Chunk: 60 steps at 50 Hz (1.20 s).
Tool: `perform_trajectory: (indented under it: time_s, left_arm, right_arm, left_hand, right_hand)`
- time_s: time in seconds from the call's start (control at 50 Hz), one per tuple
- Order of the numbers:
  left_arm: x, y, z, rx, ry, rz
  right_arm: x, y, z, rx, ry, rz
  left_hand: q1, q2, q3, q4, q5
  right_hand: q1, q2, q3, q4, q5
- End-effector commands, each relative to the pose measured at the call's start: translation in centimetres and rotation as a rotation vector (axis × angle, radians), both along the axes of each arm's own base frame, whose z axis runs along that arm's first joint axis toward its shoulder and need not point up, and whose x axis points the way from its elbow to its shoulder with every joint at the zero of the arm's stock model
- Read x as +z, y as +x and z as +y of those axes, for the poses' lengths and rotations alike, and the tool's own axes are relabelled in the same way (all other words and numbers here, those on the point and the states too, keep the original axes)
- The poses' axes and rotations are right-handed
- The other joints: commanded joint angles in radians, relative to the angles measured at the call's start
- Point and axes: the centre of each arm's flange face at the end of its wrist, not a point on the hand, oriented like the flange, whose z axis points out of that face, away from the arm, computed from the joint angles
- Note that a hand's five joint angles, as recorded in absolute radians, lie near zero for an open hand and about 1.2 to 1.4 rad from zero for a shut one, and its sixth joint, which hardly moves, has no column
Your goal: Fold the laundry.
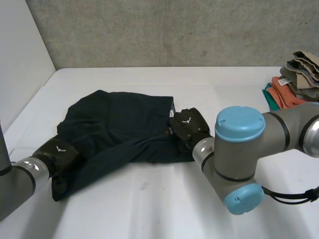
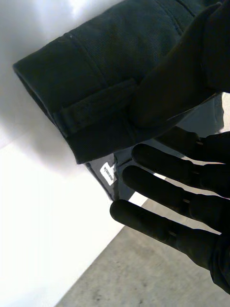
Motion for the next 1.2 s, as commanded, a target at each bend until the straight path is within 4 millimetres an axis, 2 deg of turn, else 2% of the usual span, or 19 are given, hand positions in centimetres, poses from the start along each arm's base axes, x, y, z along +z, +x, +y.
perform_trajectory:
  time_s: [0.02,0.16,0.26,0.36,0.38,0.4,0.46,0.48,0.54,0.56,0.62,0.64,0.7,0.76,0.84,0.92,1.04,1.12,1.2]
  left_arm:
    - [-1.0,-1.0,-0.1,-0.025,-0.012,-0.015]
    - [-1.5,-2.2,-0.1,-0.039,-0.027,-0.018]
    - [-2.4,-3.3,-0.4,-0.043,-0.035,-0.004]
    - [-1.5,-3.5,-1.0,-0.025,-0.067,-0.004]
    - [-0.6,-3.6,-1.0,-0.028,-0.09,0.008]
    - [2.5,-4.0,-0.5,-0.05,-0.172,0.044]
    - [7.3,-4.5,0.7,-0.075,-0.298,0.121]
    - [10.6,-4.7,1.5,-0.084,-0.39,0.182]
    - [15.8,-4.5,2.8,-0.08,-0.532,0.285]
    - [19.1,-4.1,3.8,-0.076,-0.62,0.348]
    - [23.1,-3.4,5.8,-0.077,-0.717,0.416]
    - [25.0,-3.0,6.9,-0.083,-0.747,0.434]
    - [26.3,-3.1,7.7,-0.102,-0.736,0.435]
    - [26.1,-3.9,7.9,-0.136,-0.647,0.415]
    - [23.5,-5.4,6.3,-0.149,-0.495,0.348]
    - [18.9,-7.0,2.4,-0.12,-0.366,0.255]
    - [15.1,-9.2,-3.1,-0.1,-0.37,0.188]
    - [16.5,-10.5,-6.9,-0.102,-0.53,0.215]
    - [23.4,-11.3,-8.9,-0.115,-0.841,0.346]
  right_arm:
    - [0.1,0.4,-0.8,-0.06,0.069,-0.056]
    - [0.9,0.6,-1.5,-0.091,0.048,-0.085]
    - [1.2,0.5,-1.4,-0.096,0.054,-0.096]
    - [3.1,-0.5,-1.6,-0.112,0.036,-0.099]
    - [3.7,-0.9,-1.7,-0.114,0.025,-0.09]
    - [5.1,-1.7,-1.6,-0.114,-0.006,-0.057]
    - [7.5,-2.9,-1.2,-0.1,-0.064,-0.003]
    - [9.2,-3.9,-1.0,-0.088,-0.114,0.041]
    - [12.2,-5.5,-0.5,-0.071,-0.201,0.091]
    - [14.4,-6.4,-0.1,-0.061,-0.267,0.11]
    - [17.9,-7.7,0.8,-0.067,-0.357,0.106]
    - [20.1,-8.6,1.3,-0.088,-0.402,0.09]
    - [22.3,-9.9,1.8,-0.113,-0.422,0.087]
    - [22.4,-10.7,1.9,-0.099,-0.355,0.13]
    - [21.0,-10.3,1.6,-0.024,-0.254,0.169]
    - [18.3,-9.5,-0.2,-0.011,-0.175,0.209]
    - [14.9,-8.4,-3.1,-0.03,-0.106,0.239]
    - [13.3,-6.2,-5.8,-0.043,-0.153,0.176]
    - [15.3,-4.3,-9.4,-0.112,-0.35,0.025]
  left_hand:
    - [0.14,0.148,0.146,0.151,0.15]
    - [0.178,0.186,0.184,0.189,0.188]
    - [0.951,0.959,0.957,0.962,0.961]
    - [0.953,0.961,0.959,0.964,0.963]
    - [0.953,0.961,0.959,0.964,0.963]
    - [0.953,0.961,0.959,0.964,0.963]
    - [0.953,0.961,0.959,0.964,0.963]
    - [0.953,0.961,0.959,0.964,0.963]
    - [0.953,0.961,0.959,0.964,0.963]
    - [0.953,0.961,0.959,0.964,0.963]
    - [0.953,0.961,0.959,0.964,0.963]
    - [0.953,0.961,0.959,0.964,0.963]
    - [0.953,0.961,0.959,0.964,0.963]
    - [0.953,0.961,0.959,0.964,0.963]
    - [0.953,0.961,0.959,0.964,0.963]
    - [0.953,0.961,0.959,0.964,0.963]
    - [0.953,0.961,0.959,0.964,0.963]
    - [0.953,0.961,0.959,0.964,0.963]
    - [0.953,0.961,0.959,0.964,0.963]
  right_hand:
    - [0.286,0.223,0.215,0.205,0.218]
    - [0.286,0.223,0.215,0.205,0.218]
    - [0.286,0.223,0.215,0.205,0.218]
    - [0.286,0.223,0.215,0.205,0.218]
    - [0.286,0.223,0.215,0.205,0.218]
    - [0.286,0.223,0.215,0.205,0.218]
    - [0.286,0.223,0.215,0.205,0.218]
    - [0.286,0.223,0.215,0.205,0.218]
    - [0.286,0.223,0.215,0.205,0.218]
    - [0.286,0.223,0.215,0.205,0.218]
    - [0.286,0.223,0.215,0.205,0.218]
    - [0.286,0.223,0.215,0.205,0.218]
    - [0.286,0.223,0.215,0.205,0.218]
    - [0.286,0.223,0.215,0.205,0.218]
    - [0.286,0.223,0.215,0.205,0.218]
    - [0.286,0.223,0.215,0.205,0.218]
    - [0.286,0.223,0.215,0.205,0.218]
    - [0.286,0.223,0.215,0.205,0.218]
    - [0.286,0.223,0.215,0.205,0.218]
